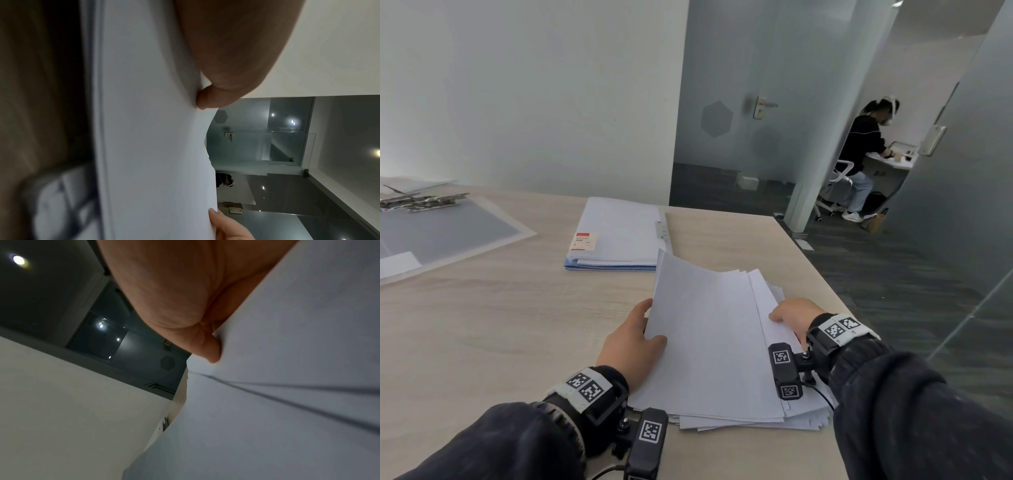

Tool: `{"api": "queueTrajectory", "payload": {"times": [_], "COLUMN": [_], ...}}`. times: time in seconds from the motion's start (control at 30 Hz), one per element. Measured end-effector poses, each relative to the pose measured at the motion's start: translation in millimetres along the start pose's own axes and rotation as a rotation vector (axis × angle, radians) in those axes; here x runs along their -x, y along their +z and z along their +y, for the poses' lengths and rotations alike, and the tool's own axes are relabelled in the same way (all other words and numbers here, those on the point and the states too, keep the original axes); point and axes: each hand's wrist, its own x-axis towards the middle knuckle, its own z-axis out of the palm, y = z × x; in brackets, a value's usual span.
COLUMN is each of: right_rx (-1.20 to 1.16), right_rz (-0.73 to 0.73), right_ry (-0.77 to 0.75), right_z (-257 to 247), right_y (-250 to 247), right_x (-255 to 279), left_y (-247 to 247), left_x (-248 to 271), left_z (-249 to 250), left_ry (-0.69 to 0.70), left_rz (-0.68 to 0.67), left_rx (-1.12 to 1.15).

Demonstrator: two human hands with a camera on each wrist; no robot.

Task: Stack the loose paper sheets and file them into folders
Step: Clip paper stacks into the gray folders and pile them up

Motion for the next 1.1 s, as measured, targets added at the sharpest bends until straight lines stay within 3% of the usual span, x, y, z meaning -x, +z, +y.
{"api": "queueTrajectory", "payload": {"times": [0.13, 0.3, 0.5, 0.63, 0.83, 1.1], "right_rx": [-0.116, -0.730, -0.729, -0.936, -1.128, -1.267], "right_rz": [-0.007, -0.130, -0.135, -0.116, -0.105, -0.276], "right_ry": [-0.007, 0.069, -0.094, -0.220, -0.377, -0.523], "right_z": [0.2, 2.5, -2.1, -3.8, -27.7, -93.0], "right_y": [6.3, 32.9, 41.4, 45.1, 53.8, 70.8], "right_x": [16.6, 28.5, 49.3, 58.6, 78.9, 115.0], "left_y": [-1.0, -0.8, -6.2, -19.6, -50.3, -110.1], "left_x": [2.3, 8.8, 9.3, 3.5, 2.4, 20.6], "left_z": [2.1, 6.8, 3.5, -4.4, -6.5, -8.4], "left_ry": [-0.004, -0.003, 0.022, -0.029, -0.093, 0.184], "left_rz": [-0.015, -0.031, 0.032, 0.118, 0.033, 0.230], "left_rx": [0.011, -0.051, 0.099, 0.289, 0.530, 0.708]}}
